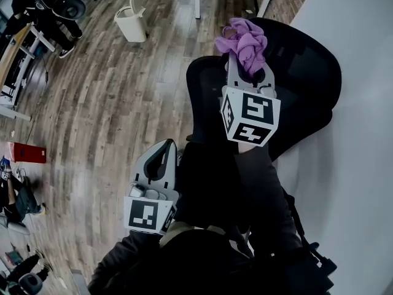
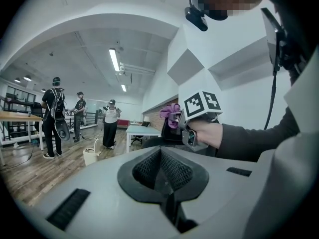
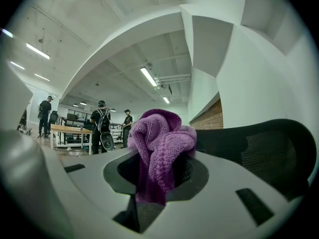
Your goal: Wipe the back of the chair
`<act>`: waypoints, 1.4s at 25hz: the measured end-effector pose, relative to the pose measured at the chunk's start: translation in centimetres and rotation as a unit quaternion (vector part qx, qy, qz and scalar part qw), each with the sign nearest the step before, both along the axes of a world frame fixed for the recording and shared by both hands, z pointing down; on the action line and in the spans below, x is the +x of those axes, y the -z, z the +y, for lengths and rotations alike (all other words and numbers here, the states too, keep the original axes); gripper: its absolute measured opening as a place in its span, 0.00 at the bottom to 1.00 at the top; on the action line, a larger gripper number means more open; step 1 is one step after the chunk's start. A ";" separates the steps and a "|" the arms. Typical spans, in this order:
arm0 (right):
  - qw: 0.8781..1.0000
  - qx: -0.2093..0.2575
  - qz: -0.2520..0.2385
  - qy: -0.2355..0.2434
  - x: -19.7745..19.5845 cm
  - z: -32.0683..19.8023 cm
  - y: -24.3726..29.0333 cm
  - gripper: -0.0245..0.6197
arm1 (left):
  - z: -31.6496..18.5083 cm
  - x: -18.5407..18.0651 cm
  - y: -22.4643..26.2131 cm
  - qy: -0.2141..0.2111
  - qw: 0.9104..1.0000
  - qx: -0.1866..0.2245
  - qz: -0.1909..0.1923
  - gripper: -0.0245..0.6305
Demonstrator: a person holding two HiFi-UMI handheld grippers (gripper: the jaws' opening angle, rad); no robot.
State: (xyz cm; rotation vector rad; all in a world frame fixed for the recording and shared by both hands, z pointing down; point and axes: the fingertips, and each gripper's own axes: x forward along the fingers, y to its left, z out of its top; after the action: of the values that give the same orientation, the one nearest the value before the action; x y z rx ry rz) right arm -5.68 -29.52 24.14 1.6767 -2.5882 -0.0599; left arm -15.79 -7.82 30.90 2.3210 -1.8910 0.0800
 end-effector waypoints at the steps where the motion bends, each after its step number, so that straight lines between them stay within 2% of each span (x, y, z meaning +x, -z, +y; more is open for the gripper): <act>1: 1.000 0.000 0.003 -0.003 0.2 -0.1 0.0 0.19 | -0.2 0.2 0.0 -0.002 1.000 0.000 -0.001 0.05; 9: 1.000 -0.007 0.001 -0.022 3.1 -0.7 -1.3 0.19 | -1.2 1.7 -0.6 -0.015 1.000 -0.008 -0.006 0.05; 14: 0.999 -0.013 0.004 -0.042 5.9 -1.1 -1.8 0.19 | -2.1 3.8 -0.2 -0.028 0.999 -0.007 0.014 0.05; 21: 0.997 -0.018 0.008 -0.073 10.6 -1.6 -2.7 0.19 | -3.6 7.2 -0.8 -0.060 0.998 -0.006 0.010 0.05; 24: 0.996 -0.020 0.012 -0.087 12.8 -1.6 -2.7 0.19 | -4.6 8.7 -0.2 -0.078 0.997 0.006 -0.003 0.05; 29: 0.994 -0.022 0.020 -0.109 16.1 -1.5 -2.4 0.19 | -8.3 12.6 1.7 -0.118 0.992 0.036 -0.015 0.05; 35: 0.990 -0.022 0.025 -0.135 19.7 -0.9 -2.3 0.19 | -12.1 18.7 3.3 -0.162 0.985 0.052 0.001 0.05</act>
State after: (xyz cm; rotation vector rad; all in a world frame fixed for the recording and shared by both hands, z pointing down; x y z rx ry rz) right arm 14.00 -30.39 26.40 1.9642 -2.2862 -0.0308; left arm 2.89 -19.93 27.61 2.6775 -1.5316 0.0150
